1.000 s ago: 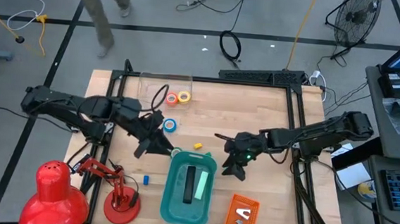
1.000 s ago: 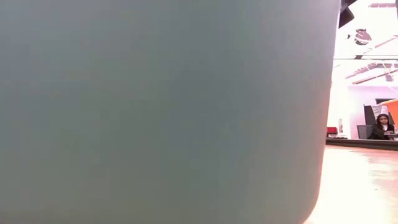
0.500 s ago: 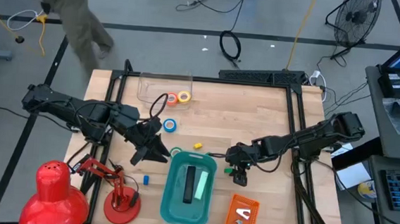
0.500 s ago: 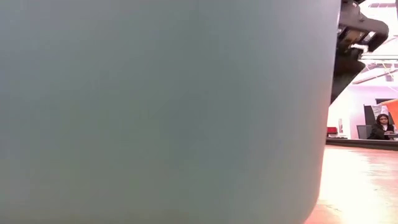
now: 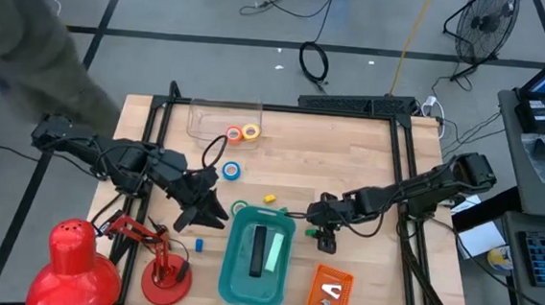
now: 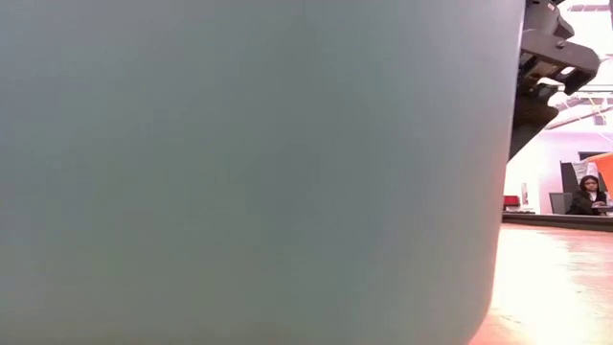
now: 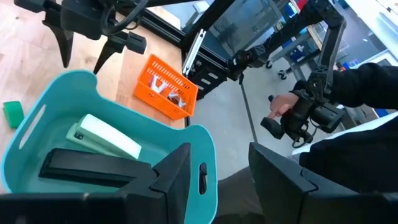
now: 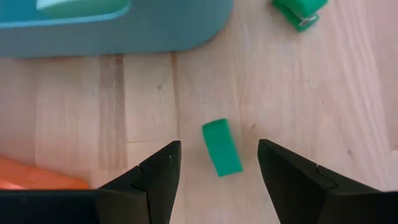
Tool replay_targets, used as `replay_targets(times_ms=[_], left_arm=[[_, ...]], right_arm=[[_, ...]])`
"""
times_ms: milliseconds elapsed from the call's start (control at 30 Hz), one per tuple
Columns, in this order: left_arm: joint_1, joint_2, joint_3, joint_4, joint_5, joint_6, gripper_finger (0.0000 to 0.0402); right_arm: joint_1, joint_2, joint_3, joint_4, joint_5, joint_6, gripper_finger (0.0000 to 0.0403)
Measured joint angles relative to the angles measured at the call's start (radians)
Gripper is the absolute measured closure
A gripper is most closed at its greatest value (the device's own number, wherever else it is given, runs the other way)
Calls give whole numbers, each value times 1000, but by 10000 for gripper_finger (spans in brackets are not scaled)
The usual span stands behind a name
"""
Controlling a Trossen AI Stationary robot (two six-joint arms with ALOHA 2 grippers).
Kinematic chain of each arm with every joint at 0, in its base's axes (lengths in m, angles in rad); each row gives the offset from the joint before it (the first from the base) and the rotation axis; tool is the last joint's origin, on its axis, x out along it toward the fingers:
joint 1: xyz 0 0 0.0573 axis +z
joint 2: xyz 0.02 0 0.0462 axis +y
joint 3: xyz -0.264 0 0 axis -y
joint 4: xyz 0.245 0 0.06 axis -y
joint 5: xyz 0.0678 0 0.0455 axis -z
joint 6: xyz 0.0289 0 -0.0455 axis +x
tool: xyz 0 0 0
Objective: Pick and place Stapler, Stapler remover, tape
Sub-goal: Put the right green stapler into the green bin
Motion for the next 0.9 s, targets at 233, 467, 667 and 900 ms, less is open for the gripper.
replay_targets(times_ms=[233,467,667,900], left_arm=[[-4,0,0,1,-15,0,238],[-4,0,0,1,-15,-5,238],[-3,0,0,1,-15,-20,238],[-3,0,0,1,-15,-25,238]], right_arm=[[5,47,0,35,-2,16,193],[12,110,1,113,-24,42,193],[17,145,1,105,-45,67,193],[20,150,2,105,-33,97,201]])
